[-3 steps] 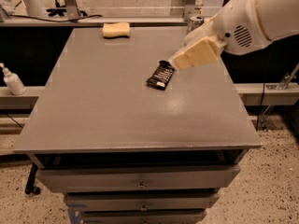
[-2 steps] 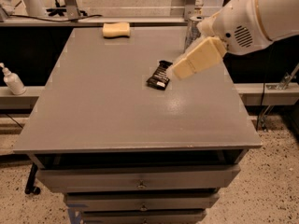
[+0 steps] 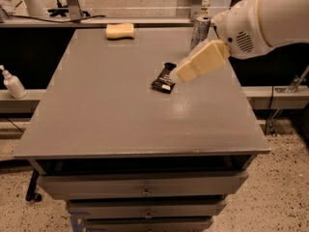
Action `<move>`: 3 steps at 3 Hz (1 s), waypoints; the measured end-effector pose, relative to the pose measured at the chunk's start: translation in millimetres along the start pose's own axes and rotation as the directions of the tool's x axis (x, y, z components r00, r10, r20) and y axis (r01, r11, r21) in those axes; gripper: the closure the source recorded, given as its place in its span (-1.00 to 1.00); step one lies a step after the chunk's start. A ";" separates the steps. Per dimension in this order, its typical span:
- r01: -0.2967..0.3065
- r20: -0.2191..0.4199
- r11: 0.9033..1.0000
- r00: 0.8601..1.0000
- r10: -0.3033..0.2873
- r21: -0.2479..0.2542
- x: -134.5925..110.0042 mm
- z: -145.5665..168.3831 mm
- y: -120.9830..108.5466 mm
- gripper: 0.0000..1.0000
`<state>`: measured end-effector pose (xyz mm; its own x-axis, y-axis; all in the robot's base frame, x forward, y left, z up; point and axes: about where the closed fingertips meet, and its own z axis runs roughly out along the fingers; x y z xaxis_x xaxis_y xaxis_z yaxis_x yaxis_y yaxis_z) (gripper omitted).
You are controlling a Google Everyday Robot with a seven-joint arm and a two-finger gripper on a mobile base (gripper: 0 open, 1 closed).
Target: Move rxbar chocolate near redbull can
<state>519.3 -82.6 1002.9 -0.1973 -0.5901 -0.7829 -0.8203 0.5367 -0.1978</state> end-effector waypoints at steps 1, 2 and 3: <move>-0.036 0.022 0.995 0.999 0.035 0.088 16.5 40.0 -26.4 -1.00; -0.077 0.023 0.987 0.997 0.074 0.142 32.9 76.1 -51.8 -1.00; -0.113 0.001 0.982 0.993 0.114 0.154 49.0 106.1 -68.2 -1.00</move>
Offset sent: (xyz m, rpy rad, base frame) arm 0.1248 -0.0066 -0.1026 0.0380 -0.0425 -0.2404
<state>622.6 -84.1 915.5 -0.2892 -0.5247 -0.8007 -0.6999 0.6865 -0.1971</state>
